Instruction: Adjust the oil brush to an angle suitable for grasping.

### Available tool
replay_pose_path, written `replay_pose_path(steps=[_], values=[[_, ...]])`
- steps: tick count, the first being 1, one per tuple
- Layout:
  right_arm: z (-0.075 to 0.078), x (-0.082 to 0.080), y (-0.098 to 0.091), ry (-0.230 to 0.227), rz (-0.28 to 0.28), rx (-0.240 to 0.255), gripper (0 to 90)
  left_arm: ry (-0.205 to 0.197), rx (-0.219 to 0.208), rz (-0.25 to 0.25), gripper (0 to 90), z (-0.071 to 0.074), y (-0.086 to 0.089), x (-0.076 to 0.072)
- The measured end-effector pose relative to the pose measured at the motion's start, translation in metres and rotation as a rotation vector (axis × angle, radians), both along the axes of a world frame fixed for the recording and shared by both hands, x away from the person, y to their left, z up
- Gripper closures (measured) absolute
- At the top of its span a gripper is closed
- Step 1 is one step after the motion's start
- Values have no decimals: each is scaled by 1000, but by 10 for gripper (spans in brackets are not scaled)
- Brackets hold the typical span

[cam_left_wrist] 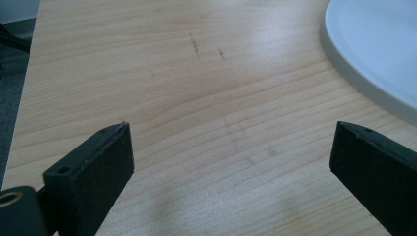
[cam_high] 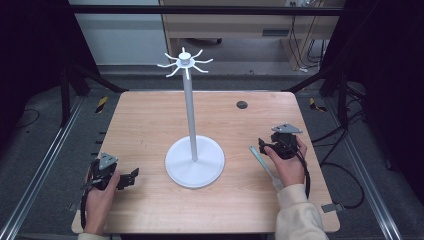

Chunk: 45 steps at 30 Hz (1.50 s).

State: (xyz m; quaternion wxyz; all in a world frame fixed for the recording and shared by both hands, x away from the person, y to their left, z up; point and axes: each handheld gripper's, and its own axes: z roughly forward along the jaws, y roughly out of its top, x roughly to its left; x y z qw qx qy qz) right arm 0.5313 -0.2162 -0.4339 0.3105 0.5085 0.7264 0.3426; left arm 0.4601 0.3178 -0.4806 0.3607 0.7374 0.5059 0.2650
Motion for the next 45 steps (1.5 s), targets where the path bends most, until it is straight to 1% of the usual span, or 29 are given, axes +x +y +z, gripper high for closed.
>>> replay_pose_path(steps=[2,3,4,5,7,8,9,10,11,12,13,14,15,16,17,18,19,20,21,22,23,25,26,27,29,31,35,41,45], values=[[7,1,7,4,5,-12,292,3,-3,0,24,0,0,-1],[7,1,7,4,5,-12,292,9,3,0,24,0,1,-1],[13,4,13,12,31,-16,335,21,3,5,24,-2,2,-1],[16,6,15,28,49,-27,343,24,5,5,25,-2,3,-1],[21,11,21,68,65,-68,368,26,9,11,25,-2,4,-1],[23,15,23,93,74,-72,386,25,12,13,26,-2,3,-1],[24,18,23,106,87,-67,415,23,15,13,25,-1,3,-1],[25,22,25,110,100,-64,441,19,17,11,25,-1,2,-2],[24,24,26,104,102,-58,483,15,21,9,25,0,2,-2],[22,26,27,105,109,-45,563,15,21,9,23,0,2,-2],[19,28,27,105,129,-31,610,9,26,14,23,2,4,-3],[13,31,29,111,149,-39,627,11,20,12,23,2,5,-3],[11,32,31,129,166,-67,651,12,15,12,23,2,6,-2],[8,33,33,136,181,-100,690,12,15,13,23,2,6,-2],[5,33,34,132,192,-107,723,13,19,13,25,2,7,-1],[2,31,34,145,201,-94,745,13,19,13,26,2,7,-1],[-2,30,35,164,219,-94,768,11,18,8,26,3,6,0],[-5,29,36,161,232,-108,791,10,17,5,26,4,6,0],[-6,27,37,162,240,-111,807,8,12,2,26,5,7,0],[-9,26,37,169,256,-100,827,8,3,-2,26,5,9,0],[-10,25,37,175,267,-97,841,14,-7,-6,26,5,10,0],[-12,24,38,176,274,-103,869,22,-6,-9,27,4,11,-1],[-13,24,37,189,280,-107,884,27,3,-8,29,4,12,-1],[-14,24,37,186,281,-107,898,25,6,-8,29,4,13,-2],[-15,23,36,200,285,-100,900,21,4,-9,29,4,13,-1],[-16,23,35,198,284,-99,900,21,4,-7,29,4,12,-1],[-23,24,31,230,282,-99,900,17,6,-6,30,4,12,0],[-27,24,30,252,288,-115,900,15,10,-5,30,5,12,-1],[-34,25,33,283,293,-135,900,7,9,-4,30,5,11,-1]])
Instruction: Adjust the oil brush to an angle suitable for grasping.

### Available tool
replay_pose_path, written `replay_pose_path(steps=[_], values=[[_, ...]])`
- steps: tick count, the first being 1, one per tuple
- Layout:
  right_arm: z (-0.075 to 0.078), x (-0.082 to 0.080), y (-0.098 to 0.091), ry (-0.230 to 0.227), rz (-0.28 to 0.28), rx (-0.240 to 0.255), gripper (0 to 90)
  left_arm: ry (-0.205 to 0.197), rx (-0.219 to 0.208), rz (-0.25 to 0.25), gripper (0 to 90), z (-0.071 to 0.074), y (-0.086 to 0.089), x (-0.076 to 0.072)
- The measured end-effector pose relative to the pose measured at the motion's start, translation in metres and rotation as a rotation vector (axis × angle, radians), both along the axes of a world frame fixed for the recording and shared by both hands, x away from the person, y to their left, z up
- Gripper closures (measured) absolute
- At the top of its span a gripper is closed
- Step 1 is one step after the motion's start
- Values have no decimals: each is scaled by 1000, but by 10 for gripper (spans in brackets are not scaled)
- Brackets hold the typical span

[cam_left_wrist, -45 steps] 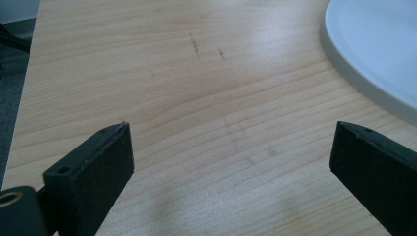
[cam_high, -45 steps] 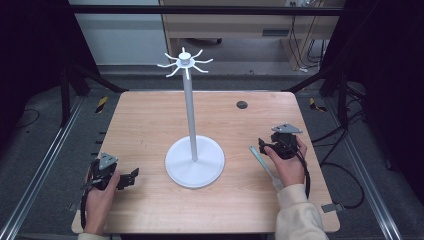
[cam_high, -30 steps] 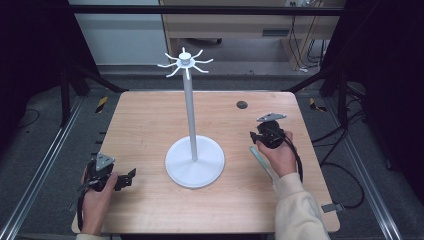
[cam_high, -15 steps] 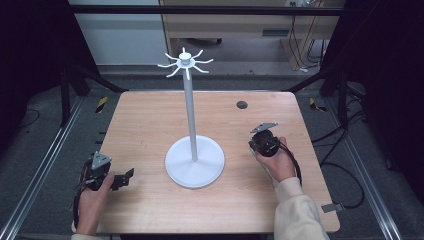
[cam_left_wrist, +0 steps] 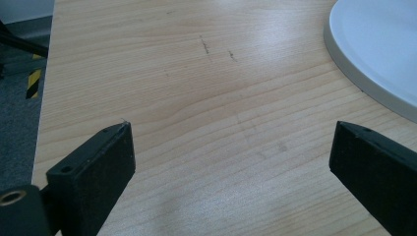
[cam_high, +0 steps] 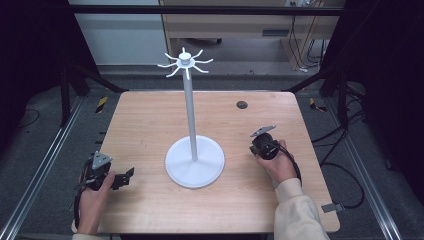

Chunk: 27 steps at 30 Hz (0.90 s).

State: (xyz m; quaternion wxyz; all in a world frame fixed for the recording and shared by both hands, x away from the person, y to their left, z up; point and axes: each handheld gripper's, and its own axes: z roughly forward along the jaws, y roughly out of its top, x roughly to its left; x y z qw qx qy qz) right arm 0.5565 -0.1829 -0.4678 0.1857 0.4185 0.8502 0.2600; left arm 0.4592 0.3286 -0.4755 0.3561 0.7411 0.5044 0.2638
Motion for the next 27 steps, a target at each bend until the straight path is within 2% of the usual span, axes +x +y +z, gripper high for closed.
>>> replay_pose_path(steps=[11,16,22,27], values=[[-10,2,4,36,-3,-65,900,7,1,-22,29,-1,-4,0],[-11,3,3,35,-12,-71,900,4,-2,-17,29,-1,-3,0],[-10,5,2,31,-62,-94,900,-4,-2,-12,30,0,-2,0],[-10,8,-2,33,-102,-87,900,-3,-2,-9,29,0,-2,0]])
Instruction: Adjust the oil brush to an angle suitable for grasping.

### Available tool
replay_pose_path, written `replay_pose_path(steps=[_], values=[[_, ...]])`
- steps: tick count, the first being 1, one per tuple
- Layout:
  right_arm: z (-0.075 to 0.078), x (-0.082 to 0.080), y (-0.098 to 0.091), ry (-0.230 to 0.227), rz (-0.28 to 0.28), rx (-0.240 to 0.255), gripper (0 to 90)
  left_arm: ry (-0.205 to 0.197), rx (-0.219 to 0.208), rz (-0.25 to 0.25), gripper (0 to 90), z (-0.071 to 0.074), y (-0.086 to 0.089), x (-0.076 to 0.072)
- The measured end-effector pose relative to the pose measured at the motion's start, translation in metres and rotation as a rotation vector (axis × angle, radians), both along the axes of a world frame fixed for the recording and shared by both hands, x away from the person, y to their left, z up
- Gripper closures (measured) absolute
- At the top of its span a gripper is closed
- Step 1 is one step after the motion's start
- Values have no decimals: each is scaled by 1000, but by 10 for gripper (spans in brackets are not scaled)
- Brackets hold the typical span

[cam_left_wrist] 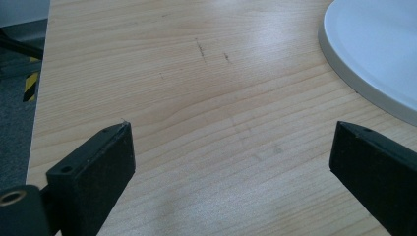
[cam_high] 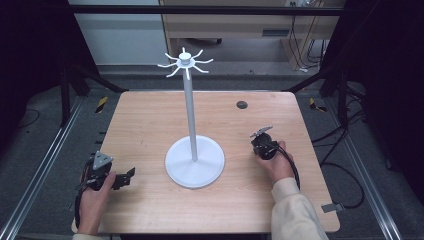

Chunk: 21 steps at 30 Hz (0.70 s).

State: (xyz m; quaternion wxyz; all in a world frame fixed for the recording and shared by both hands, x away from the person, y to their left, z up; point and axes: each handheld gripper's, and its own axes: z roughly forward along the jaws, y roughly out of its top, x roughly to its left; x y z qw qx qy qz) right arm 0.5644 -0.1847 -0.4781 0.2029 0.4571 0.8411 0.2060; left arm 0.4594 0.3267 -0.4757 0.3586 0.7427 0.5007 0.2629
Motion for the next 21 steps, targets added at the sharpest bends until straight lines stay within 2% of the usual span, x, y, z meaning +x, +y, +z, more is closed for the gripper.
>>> replay_pose_path(steps=[3,10,12,15,17,21], values=[[0,1,-1,4,-17,6,900,0,3,-3,30,0,-1,0],[0,1,-1,-7,-42,-36,900,-1,8,-8,29,0,-2,-1],[0,1,-2,-6,-48,-31,900,-1,7,-7,30,0,-3,-1],[1,1,-5,-7,-48,-13,900,-5,8,-9,29,0,-3,0],[5,-1,-10,-13,-46,39,900,-3,10,-7,30,0,-2,1],[15,-10,-18,-27,-57,78,900,-5,14,-7,30,1,-3,-1]])
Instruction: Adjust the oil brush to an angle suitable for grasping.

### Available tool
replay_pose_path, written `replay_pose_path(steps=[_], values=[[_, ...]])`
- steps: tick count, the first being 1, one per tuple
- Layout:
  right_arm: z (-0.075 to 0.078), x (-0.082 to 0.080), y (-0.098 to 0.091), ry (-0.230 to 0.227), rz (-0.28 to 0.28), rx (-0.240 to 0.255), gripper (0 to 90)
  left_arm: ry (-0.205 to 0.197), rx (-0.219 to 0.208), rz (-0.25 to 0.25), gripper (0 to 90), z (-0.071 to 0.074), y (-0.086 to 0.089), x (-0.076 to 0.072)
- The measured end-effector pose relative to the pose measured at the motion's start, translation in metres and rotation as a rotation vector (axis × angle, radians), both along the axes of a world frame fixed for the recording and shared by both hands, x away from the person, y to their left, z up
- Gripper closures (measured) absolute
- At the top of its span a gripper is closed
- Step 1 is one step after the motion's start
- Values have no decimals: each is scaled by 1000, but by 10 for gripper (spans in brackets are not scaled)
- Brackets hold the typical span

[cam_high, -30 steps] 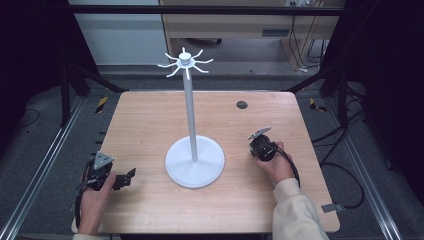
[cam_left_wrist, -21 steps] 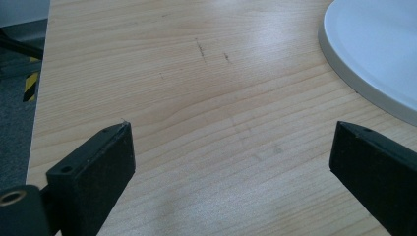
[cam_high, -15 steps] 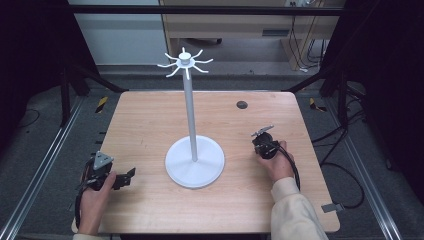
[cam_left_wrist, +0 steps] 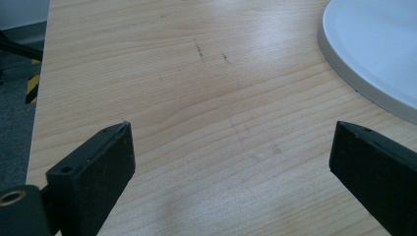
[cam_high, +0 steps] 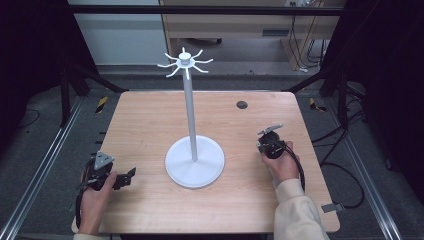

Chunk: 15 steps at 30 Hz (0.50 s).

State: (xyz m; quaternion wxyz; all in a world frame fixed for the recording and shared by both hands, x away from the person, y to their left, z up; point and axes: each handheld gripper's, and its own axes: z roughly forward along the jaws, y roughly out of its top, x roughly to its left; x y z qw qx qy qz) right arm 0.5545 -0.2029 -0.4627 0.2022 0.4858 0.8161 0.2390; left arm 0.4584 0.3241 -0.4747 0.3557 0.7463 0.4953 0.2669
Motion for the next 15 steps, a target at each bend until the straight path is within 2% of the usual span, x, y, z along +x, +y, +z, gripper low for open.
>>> replay_pose_path(steps=[1,8,15], values=[[2,-3,-2,-1,-2,17,900,0,0,0,30,0,0,0],[11,-20,-12,-4,-26,51,895,-5,9,1,29,0,-1,-3],[16,-32,-21,3,-48,61,888,-10,5,7,29,1,0,-4]])
